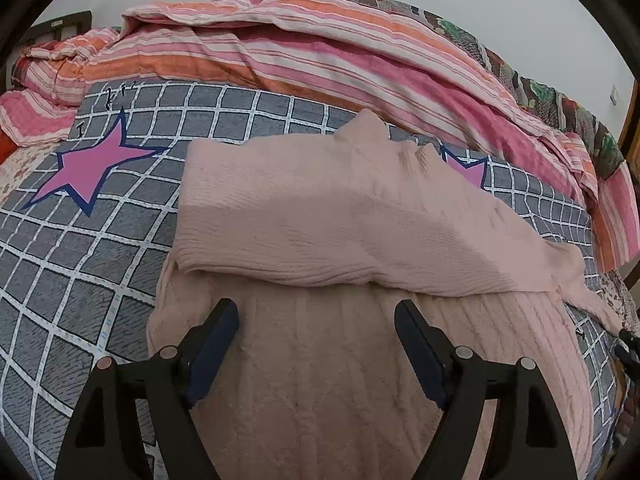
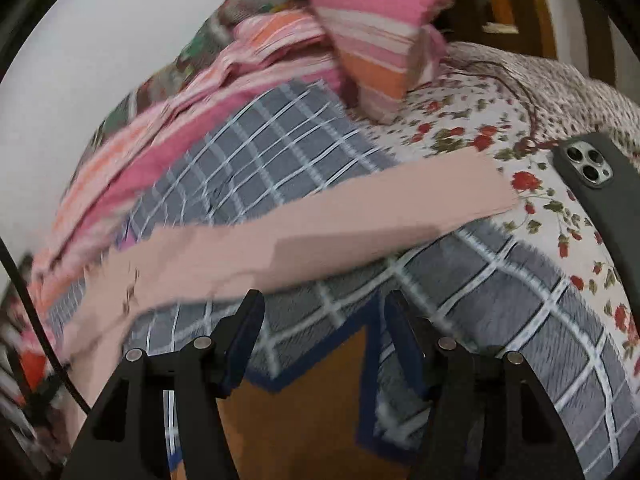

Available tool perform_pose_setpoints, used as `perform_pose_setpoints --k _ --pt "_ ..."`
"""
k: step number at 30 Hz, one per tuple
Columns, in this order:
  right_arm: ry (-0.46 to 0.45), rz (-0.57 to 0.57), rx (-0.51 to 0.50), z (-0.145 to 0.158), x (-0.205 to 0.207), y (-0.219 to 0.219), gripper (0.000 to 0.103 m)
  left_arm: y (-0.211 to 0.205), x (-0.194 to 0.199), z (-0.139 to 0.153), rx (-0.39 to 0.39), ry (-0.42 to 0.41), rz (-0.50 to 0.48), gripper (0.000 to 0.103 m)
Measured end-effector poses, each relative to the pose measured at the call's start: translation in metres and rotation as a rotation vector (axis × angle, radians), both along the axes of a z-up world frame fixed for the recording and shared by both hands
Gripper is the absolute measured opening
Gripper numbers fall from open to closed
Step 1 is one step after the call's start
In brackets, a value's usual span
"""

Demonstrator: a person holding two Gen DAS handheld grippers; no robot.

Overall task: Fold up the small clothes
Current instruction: 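Fold the held sleeve over the sweater body with the right gripper, release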

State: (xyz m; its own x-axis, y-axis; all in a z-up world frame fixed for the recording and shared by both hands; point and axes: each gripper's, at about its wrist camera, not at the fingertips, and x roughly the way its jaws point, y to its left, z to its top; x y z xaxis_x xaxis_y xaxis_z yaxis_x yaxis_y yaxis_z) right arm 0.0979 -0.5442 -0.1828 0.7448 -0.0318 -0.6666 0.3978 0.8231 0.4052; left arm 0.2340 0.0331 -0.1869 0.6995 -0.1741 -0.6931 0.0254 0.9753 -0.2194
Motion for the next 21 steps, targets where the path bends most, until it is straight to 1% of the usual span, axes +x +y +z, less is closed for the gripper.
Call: perform_pose_setpoints --k 4,7,9,10,12,14,15,16,18,20,21 --pt "-0.006 -0.033 0.107 -0.002 0.014 -0.024 0.061 0.0 0.001 -0.001 -0.004 0.003 -0.001 0.08" --pt "-0.009 -0.043 0.145 -0.004 0.02 -0.037 0.055 -0.002 0.001 -0.001 0.001 0.003 -0.008 0.081" --pt "0.005 -0.064 0.133 -0.004 0.023 -0.042 0.043 -0.001 0.001 -0.001 -0.005 0.002 -0.011 0.082" --pt "0.012 -0.074 0.125 -0.003 0.027 -0.044 0.039 -0.001 0.001 -0.001 -0.008 0.001 -0.011 0.082" --pt "0.043 -0.094 0.069 0.0 0.035 -0.045 0.022 0.001 0.001 0.0 -0.022 -0.004 -0.013 0.082" --pt "0.072 -0.092 -0.003 0.005 0.044 -0.042 0.011 0.004 -0.001 0.0 -0.041 -0.008 -0.013 0.082" --pt "0.082 -0.089 -0.051 0.009 0.049 -0.036 0.008 0.006 -0.001 0.0 -0.054 -0.01 -0.01 0.082" --pt "0.087 -0.089 -0.083 0.012 0.051 -0.033 0.007 0.008 -0.002 0.001 -0.065 -0.013 -0.008 0.082" --pt "0.097 -0.09 -0.195 0.025 0.057 -0.013 0.007 0.012 -0.004 0.002 -0.089 -0.017 0.002 0.082" --pt "0.075 -0.077 -0.268 0.041 0.06 0.008 0.007 0.018 -0.007 0.004 -0.117 -0.025 0.01 0.082" --pt "0.046 -0.054 -0.303 0.054 0.063 0.027 0.006 0.022 -0.009 0.006 -0.137 -0.031 0.014 0.082"
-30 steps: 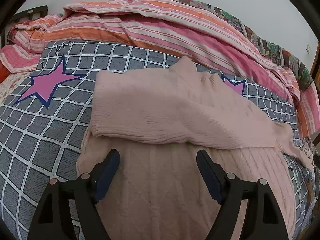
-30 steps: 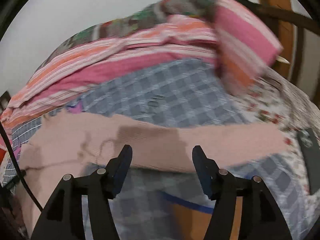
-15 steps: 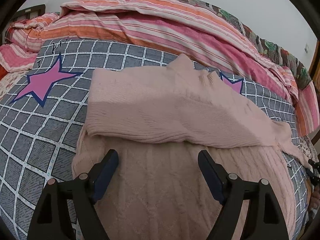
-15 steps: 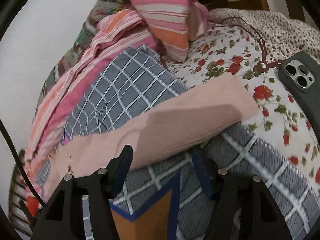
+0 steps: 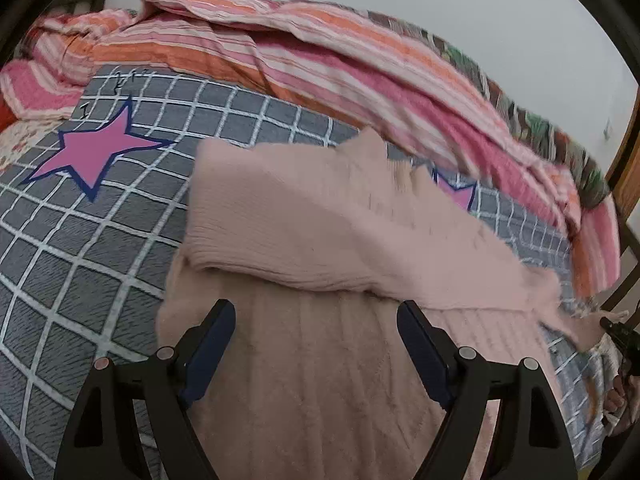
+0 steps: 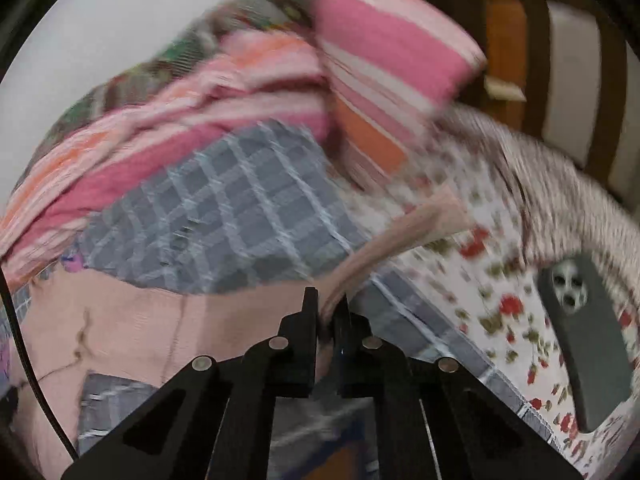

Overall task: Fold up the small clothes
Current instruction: 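Fold the held sleeve over the sweater body with the right gripper, release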

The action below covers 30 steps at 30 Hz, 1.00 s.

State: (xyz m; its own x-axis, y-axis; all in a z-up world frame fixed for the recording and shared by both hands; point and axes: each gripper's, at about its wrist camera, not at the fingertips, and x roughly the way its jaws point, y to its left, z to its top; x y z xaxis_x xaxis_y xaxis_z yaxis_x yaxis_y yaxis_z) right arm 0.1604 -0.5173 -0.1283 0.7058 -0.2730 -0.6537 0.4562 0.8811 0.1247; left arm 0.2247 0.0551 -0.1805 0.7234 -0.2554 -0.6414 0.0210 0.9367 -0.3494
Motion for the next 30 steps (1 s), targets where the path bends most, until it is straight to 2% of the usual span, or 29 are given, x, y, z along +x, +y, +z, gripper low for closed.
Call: perform_pose_setpoints --k 5,9,13,16,18,23,25,26,28,30 --pt "-0.07 0.105 -0.135 0.049 0.018 0.083 0.006 0.029 -0.015 0.01 -0.034 -0.045 0.034 0.082" --pt "-0.11 0.24 -0.222 0.085 0.049 0.179 0.006 0.064 -0.023 0.012 -0.072 -0.056 0.077 0.082" --pt "-0.129 0.391 -0.26 0.1 0.077 0.277 0.006 0.098 -0.027 0.011 -0.07 -0.072 0.126 0.082" --pt "-0.12 0.543 -0.244 0.092 0.101 0.357 0.006 0.113 -0.03 0.008 -0.028 -0.073 0.153 0.082" --pt "-0.084 0.634 -0.232 0.073 0.114 0.403 0.006 0.121 -0.032 0.006 -0.015 -0.067 0.159 0.082" --pt "0.055 0.803 -0.167 0.012 0.133 0.473 0.008 0.132 -0.029 0.006 -0.08 -0.055 0.159 0.082" --pt "0.108 0.839 -0.124 -0.003 0.136 0.484 0.017 0.127 -0.027 0.007 -0.082 -0.061 0.155 0.082" --pt "0.123 0.849 -0.112 -0.009 0.135 0.486 0.025 0.122 -0.025 0.007 -0.078 -0.061 0.149 0.082" --pt "0.108 0.862 -0.089 -0.006 0.13 0.477 0.034 0.109 -0.019 0.008 -0.062 -0.058 0.128 0.082" --pt "0.062 0.84 -0.053 0.004 0.121 0.455 0.056 0.096 -0.015 0.009 -0.051 -0.057 0.101 0.082"
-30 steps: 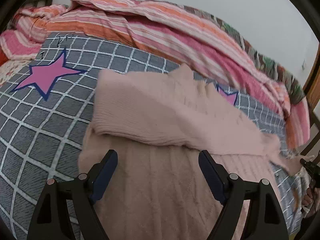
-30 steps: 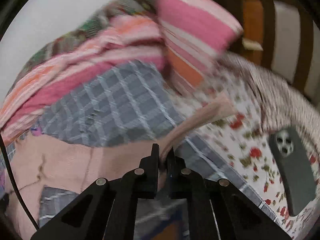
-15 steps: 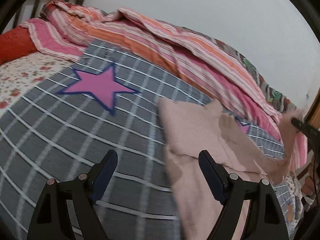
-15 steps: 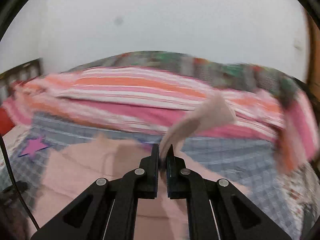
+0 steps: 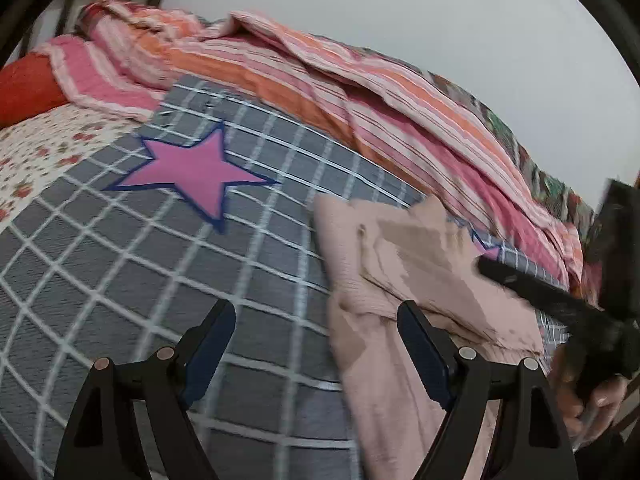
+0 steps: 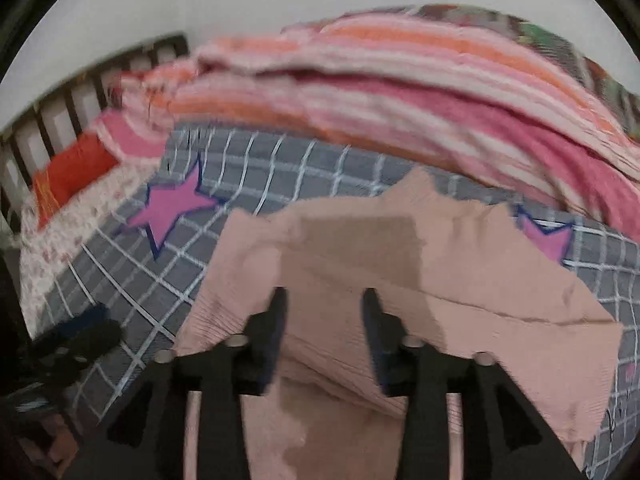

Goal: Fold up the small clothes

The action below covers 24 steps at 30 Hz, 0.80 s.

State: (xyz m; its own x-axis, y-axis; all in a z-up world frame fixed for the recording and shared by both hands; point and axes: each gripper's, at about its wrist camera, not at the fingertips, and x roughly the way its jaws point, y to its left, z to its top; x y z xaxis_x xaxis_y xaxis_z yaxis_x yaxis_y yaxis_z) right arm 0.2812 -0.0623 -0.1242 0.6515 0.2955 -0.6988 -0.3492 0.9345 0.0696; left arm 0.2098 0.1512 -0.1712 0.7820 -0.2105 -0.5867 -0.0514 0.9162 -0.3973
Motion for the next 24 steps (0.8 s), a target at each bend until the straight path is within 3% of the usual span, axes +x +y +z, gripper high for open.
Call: perform_pose_setpoints --k 2,8,11,14,16,18,21,24 --pt "-0.045 -0.051 0.055 0.012 -0.016 -0.037 0.063 -0.012 0.004 0.001 0.008 -0.002 -0.028 0.082" --pt "-0.075 -0.272 0.033 0.008 -0.039 -0.14 0.063 -0.045 0.024 0.007 0.036 -0.005 -0.12 0.079" --pt "-0.054 -0.341 0.024 -0.005 -0.045 -0.179 0.063 -0.049 0.035 0.007 0.016 0.003 -0.132 0.062" --pt "-0.036 -0.392 0.027 -0.022 -0.051 -0.21 0.063 -0.049 0.046 0.005 -0.021 0.015 -0.11 0.062" --pt "-0.013 -0.404 0.034 -0.03 -0.048 -0.217 0.063 -0.051 0.055 0.002 -0.01 0.033 -0.101 0.06" --pt "0.012 -0.393 0.054 -0.035 -0.046 -0.223 0.063 -0.053 0.062 -0.002 0.01 0.059 -0.097 0.05" --pt "0.014 -0.389 0.055 -0.038 -0.046 -0.223 0.063 -0.052 0.071 -0.009 -0.01 0.089 -0.078 0.048" --pt "0.023 -0.374 0.042 -0.04 -0.044 -0.22 0.063 -0.057 0.077 -0.011 0.016 0.105 -0.065 0.047"
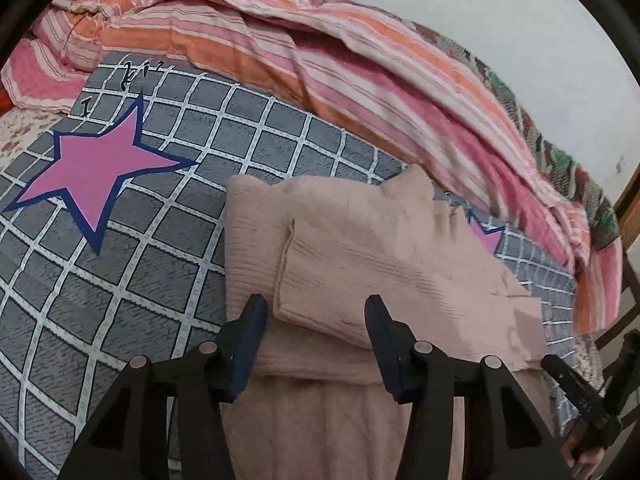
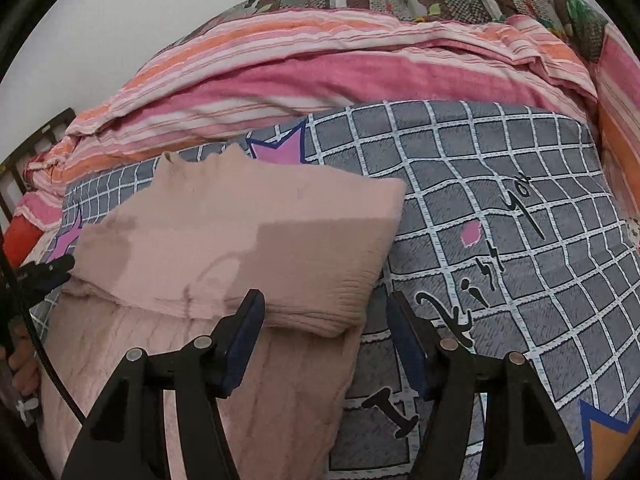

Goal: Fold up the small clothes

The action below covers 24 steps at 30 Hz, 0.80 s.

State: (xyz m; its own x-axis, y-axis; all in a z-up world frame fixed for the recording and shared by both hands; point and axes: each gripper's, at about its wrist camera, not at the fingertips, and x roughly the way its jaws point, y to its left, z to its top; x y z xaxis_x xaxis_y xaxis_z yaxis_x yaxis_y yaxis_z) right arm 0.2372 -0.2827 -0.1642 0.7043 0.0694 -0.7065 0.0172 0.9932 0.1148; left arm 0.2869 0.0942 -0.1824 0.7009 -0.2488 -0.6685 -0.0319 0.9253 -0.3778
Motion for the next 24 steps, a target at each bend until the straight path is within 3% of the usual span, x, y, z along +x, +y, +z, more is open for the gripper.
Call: perform_pose_setpoints --k 2,4,5,6,10,13,17,19,22,24 --pt "0.004 0.01 -0.008 -0.001 0.001 0.003 0.063 -0.002 0.003 -0.001 0.017 0.003 0.015 0.044" --pt "0.002 0.01 -0.006 -0.001 0.002 0.003 0.063 -0.002 0.005 -0.001 0.018 0.001 0.035 0.029" --pt "-0.001 0.006 -0.002 -0.001 0.003 0.002 0.063 -0.002 0.006 -0.001 0.008 -0.003 0.03 0.01" --pt "-0.005 -0.001 0.004 0.0 0.004 0.001 0.063 -0.001 0.007 -0.001 -0.017 -0.009 0.008 0.007" --pt "-0.016 -0.023 0.037 0.003 0.009 -0.008 0.063 0.005 -0.01 0.013 -0.038 -0.116 0.033 0.006" --pt "-0.027 -0.04 0.046 0.006 0.011 -0.012 0.063 0.008 -0.022 0.018 0.007 -0.148 0.078 0.006" --pt "-0.02 -0.06 0.002 0.005 0.016 -0.008 0.063 0.01 -0.017 0.005 0.024 -0.081 0.077 0.007" --pt "0.026 -0.057 -0.012 -0.005 0.023 -0.006 0.063 0.01 -0.013 -0.003 0.032 -0.032 0.076 0.008" --pt "0.092 -0.078 -0.008 -0.016 0.031 -0.009 0.063 0.014 -0.016 -0.005 0.008 -0.034 0.07 0.011" --pt "0.072 -0.107 0.025 -0.015 0.029 -0.017 0.062 0.013 -0.019 -0.003 0.011 -0.044 0.068 0.024"
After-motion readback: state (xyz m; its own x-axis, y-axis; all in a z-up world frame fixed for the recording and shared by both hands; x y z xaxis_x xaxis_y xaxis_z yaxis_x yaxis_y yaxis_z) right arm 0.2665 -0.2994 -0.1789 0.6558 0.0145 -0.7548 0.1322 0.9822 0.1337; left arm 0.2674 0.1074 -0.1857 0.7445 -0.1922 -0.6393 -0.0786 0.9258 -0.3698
